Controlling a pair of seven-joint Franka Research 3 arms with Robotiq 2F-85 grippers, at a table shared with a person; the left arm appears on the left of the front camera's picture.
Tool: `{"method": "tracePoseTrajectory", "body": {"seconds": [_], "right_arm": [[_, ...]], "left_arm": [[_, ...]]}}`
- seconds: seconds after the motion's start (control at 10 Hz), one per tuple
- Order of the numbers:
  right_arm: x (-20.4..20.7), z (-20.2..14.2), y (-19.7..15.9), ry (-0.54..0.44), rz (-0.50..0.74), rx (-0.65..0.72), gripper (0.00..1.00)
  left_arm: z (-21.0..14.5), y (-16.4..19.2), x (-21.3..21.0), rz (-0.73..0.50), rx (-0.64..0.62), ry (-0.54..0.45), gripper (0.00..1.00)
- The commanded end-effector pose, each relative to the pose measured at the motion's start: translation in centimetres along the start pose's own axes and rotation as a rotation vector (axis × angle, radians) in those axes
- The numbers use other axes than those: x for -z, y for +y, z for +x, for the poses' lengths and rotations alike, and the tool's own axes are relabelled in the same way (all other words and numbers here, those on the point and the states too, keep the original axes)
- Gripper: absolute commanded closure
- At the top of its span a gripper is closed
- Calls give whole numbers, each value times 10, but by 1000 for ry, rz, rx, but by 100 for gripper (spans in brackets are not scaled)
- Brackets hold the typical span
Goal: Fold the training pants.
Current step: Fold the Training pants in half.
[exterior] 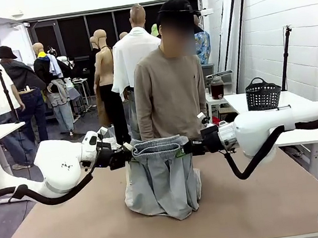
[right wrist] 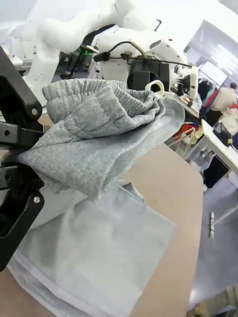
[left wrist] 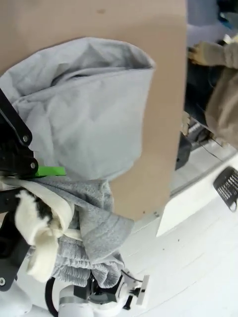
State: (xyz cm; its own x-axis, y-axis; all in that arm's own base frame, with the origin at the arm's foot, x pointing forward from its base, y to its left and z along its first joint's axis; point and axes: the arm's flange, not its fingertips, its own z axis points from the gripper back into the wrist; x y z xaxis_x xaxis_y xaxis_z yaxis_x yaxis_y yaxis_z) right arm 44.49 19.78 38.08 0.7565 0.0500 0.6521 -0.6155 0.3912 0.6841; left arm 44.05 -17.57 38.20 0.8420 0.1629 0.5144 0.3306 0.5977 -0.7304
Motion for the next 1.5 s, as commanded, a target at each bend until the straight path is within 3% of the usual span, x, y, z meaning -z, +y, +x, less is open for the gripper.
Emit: {"method": "tracePoseTrajectory", "body": {"seconds": [0.0, 0.7, 1.4], "right_arm": [[8, -4, -17, -24, -79, 63, 100], [40, -12, -67, 8, -219, 144, 100], [46, -22, -91, 16, -336, 198, 100]], "left_arm": [[7, 27, 14, 104, -99, -15, 100], [16, 75, 34, 265, -161, -38, 100], [17, 102, 50, 290, -262, -48, 100]]}}
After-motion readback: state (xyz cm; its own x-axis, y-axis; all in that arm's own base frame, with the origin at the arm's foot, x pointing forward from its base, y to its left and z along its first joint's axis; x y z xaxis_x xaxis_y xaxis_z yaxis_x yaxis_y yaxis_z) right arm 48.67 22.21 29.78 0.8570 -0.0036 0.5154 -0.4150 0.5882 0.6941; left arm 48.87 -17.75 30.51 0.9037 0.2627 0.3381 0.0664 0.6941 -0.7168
